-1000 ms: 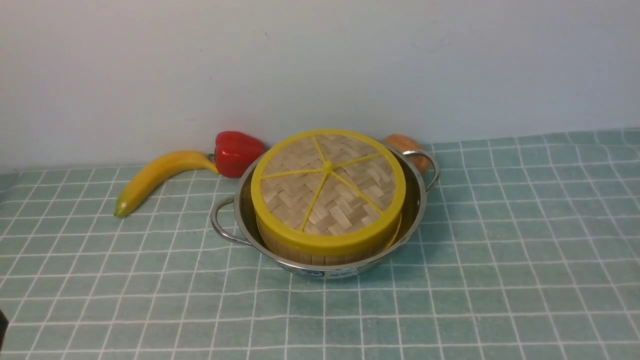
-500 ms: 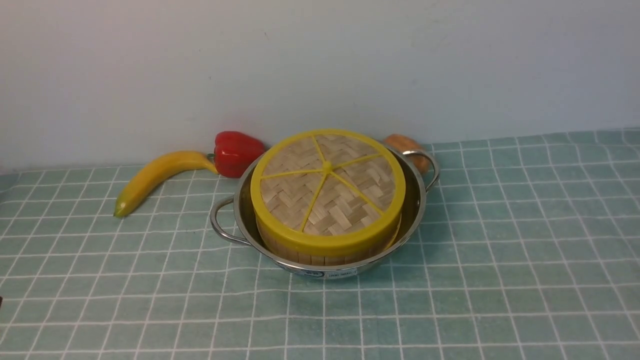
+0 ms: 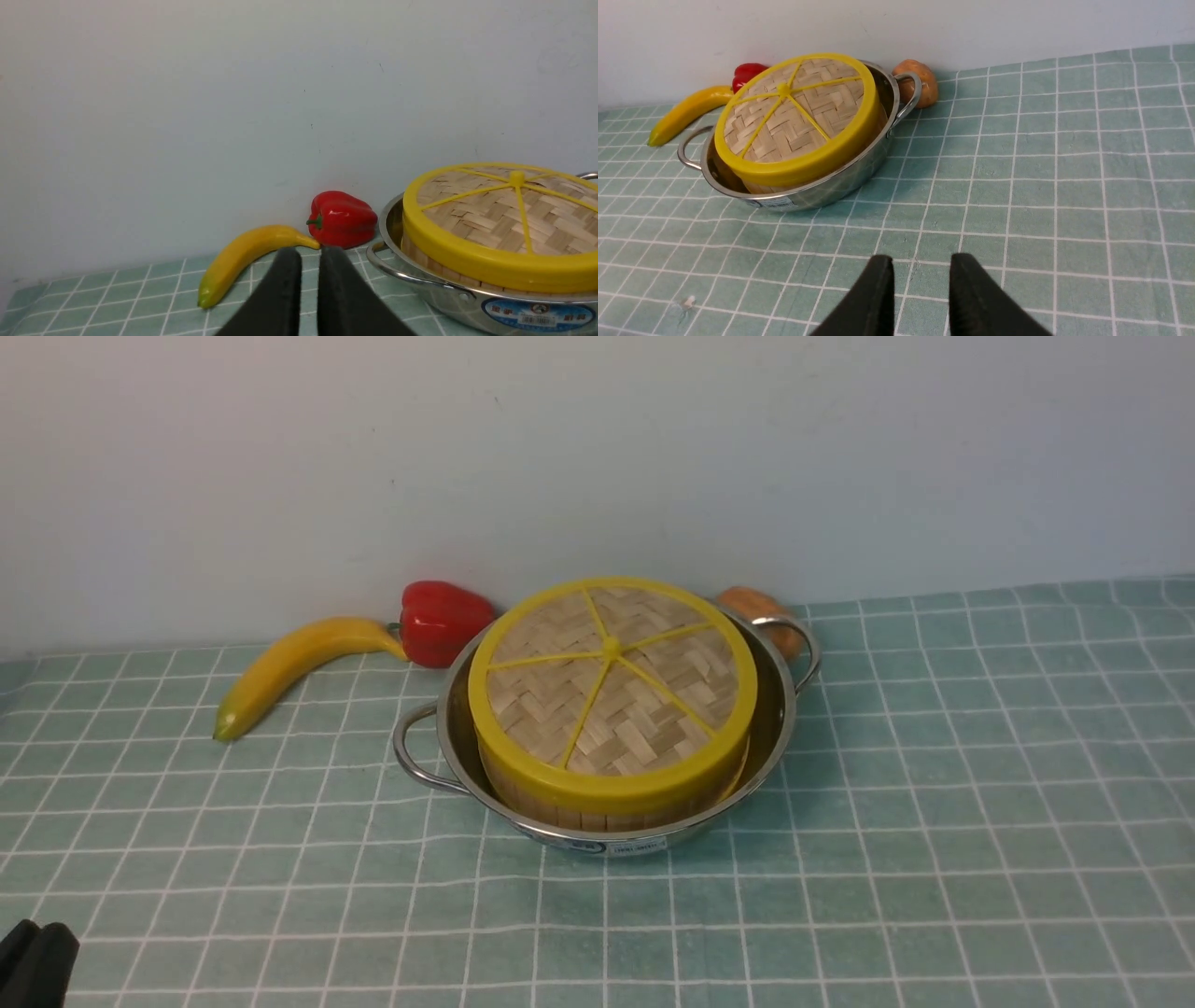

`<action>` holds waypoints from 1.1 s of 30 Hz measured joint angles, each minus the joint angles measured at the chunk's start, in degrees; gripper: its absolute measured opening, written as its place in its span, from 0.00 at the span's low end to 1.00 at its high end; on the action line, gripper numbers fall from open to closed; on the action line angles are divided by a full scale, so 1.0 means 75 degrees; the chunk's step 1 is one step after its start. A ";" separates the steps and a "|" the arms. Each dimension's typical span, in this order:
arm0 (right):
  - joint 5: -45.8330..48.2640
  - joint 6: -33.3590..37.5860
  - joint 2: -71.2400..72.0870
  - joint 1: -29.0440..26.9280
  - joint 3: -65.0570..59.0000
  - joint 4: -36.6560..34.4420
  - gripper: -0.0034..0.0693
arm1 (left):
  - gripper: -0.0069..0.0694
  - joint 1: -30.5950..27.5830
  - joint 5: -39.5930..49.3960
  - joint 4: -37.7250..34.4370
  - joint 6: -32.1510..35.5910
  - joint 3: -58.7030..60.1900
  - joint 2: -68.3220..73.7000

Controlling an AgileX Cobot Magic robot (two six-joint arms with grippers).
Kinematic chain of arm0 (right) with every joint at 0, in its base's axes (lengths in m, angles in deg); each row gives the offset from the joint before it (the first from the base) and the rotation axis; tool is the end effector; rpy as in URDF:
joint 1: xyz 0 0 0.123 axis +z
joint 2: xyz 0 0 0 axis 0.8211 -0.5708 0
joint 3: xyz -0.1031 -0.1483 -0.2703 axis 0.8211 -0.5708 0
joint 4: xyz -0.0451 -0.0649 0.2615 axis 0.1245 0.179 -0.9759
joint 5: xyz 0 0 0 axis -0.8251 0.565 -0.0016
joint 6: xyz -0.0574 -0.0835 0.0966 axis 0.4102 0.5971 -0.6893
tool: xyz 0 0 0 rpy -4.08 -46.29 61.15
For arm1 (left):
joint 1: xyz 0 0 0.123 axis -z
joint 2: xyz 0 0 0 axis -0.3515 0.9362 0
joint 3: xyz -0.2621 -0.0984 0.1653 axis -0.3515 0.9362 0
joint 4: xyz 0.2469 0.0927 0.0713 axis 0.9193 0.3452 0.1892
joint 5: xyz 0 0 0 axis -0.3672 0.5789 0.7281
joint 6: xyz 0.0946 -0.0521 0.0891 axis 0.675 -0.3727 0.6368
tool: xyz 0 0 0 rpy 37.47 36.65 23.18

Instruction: Place the steamer in the pot on the blue tablecloth, and put the lid on the steamer.

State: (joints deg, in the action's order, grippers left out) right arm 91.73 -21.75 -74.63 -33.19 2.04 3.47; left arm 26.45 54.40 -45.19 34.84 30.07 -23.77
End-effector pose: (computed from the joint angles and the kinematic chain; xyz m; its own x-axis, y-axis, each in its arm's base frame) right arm 0.0403 0.0095 0.3137 -0.5327 0.2211 -0.8169 -0.1329 0.9314 0.3387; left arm 0.0866 -0.0087 0.2092 0.0528 0.0996 -0.9936 0.0956 0.9899 0.1043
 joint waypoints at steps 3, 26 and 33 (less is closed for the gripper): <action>0.0000 0.0000 0.0000 0.0000 0.0000 0.0000 0.33 | 0.17 0.0000 0.0000 -0.0030 0.0112 0.0000 0.0000; -0.3810 0.0416 0.0656 -0.2463 -0.2468 0.1402 0.38 | 0.20 0.0000 0.0000 -0.0076 0.0237 0.0000 0.0000; -0.4936 0.0416 0.1493 -0.3070 -0.4347 0.1343 0.38 | 0.20 0.0000 0.0000 -0.0076 0.0237 0.0000 0.0000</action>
State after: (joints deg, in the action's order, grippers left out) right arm 54.71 -18.63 -63.44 -56.21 -30.56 13.54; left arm 26.45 54.40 -45.76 36.62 30.07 -23.77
